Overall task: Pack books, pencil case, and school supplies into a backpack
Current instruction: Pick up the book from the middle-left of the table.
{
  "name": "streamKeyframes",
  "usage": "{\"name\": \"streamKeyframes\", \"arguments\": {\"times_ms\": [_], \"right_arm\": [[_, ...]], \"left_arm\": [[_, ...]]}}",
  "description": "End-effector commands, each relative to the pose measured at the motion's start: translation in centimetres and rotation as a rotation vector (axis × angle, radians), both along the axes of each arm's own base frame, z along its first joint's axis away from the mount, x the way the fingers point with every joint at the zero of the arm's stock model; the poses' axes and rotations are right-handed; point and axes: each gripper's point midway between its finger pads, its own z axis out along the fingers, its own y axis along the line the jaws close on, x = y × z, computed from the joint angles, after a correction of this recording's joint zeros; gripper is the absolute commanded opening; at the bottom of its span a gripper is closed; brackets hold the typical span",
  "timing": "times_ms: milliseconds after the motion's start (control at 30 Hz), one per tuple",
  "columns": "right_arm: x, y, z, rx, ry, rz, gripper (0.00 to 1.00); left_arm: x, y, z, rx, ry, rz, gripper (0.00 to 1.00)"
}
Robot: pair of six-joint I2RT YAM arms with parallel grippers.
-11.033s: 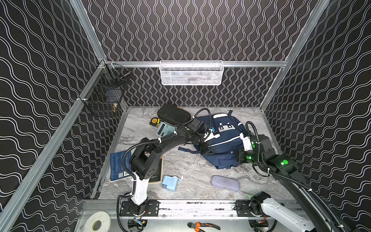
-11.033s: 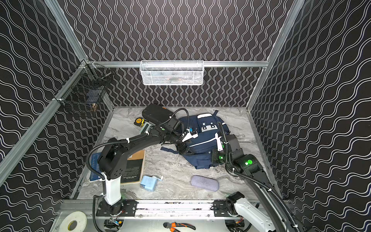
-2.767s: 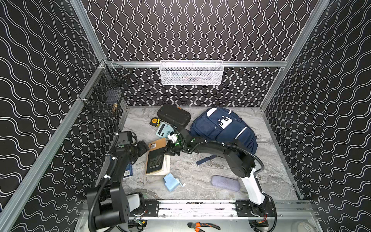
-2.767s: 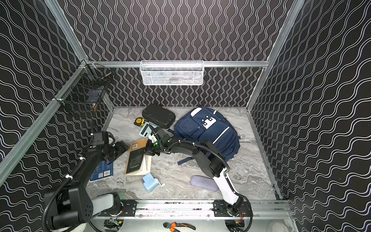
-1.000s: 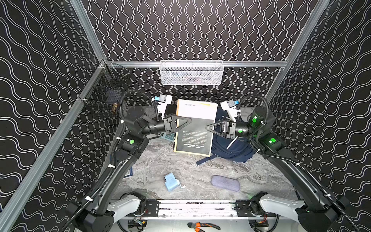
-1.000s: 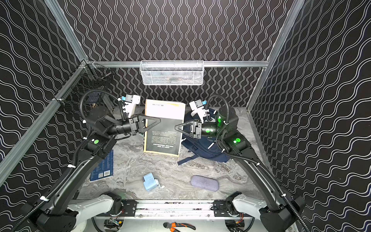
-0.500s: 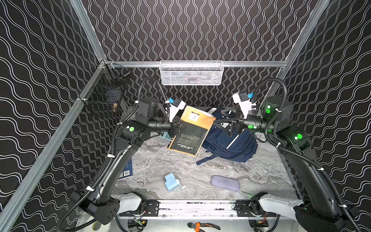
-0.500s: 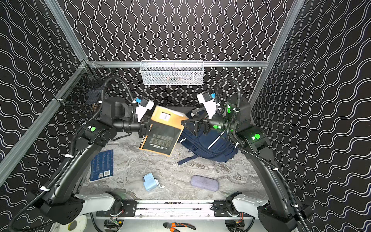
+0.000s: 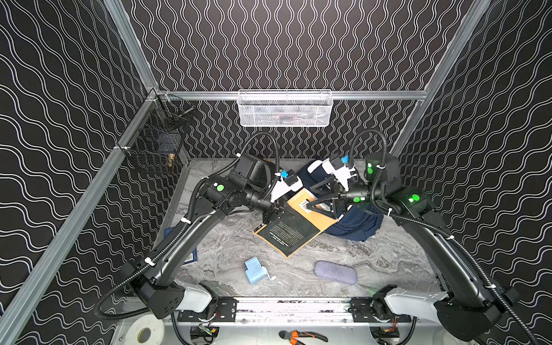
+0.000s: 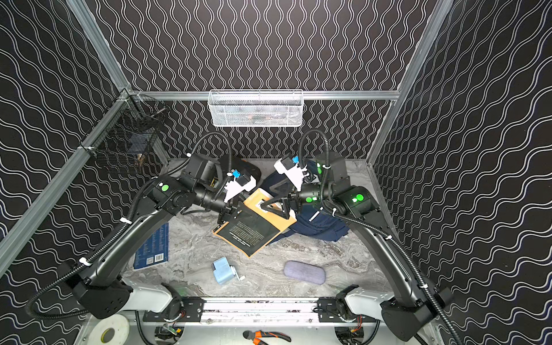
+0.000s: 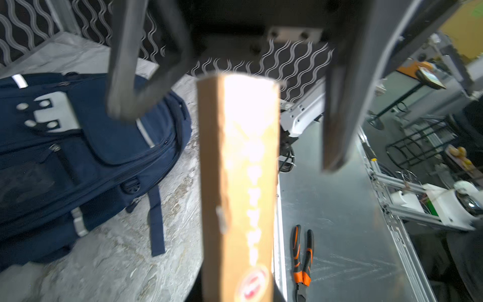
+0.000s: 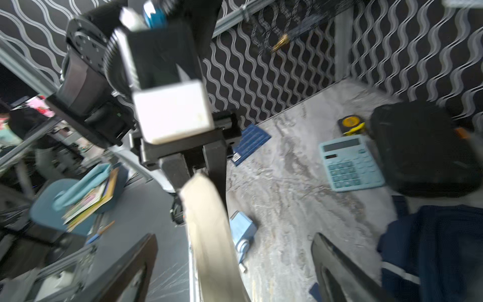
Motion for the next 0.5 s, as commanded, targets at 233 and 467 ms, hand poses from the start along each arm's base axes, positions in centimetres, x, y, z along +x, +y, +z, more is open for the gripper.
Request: {"name": "streamKeyframes", "arguments": {"times_ms": [233, 467], "right_arm": [[-1.7, 1.7, -2.0, -0.004, 0.043, 0.119, 0.59], [-2.0, 1.4, -3.1, -0.052, 0.084, 0.102, 0.22]], "left_arm": [[0.2, -1.0, 2.0, -0.053, -0.076, -0.081, 0.00], [1.2, -1.0, 1.3, 0.002, -0.093, -0.070, 0.00]]}}
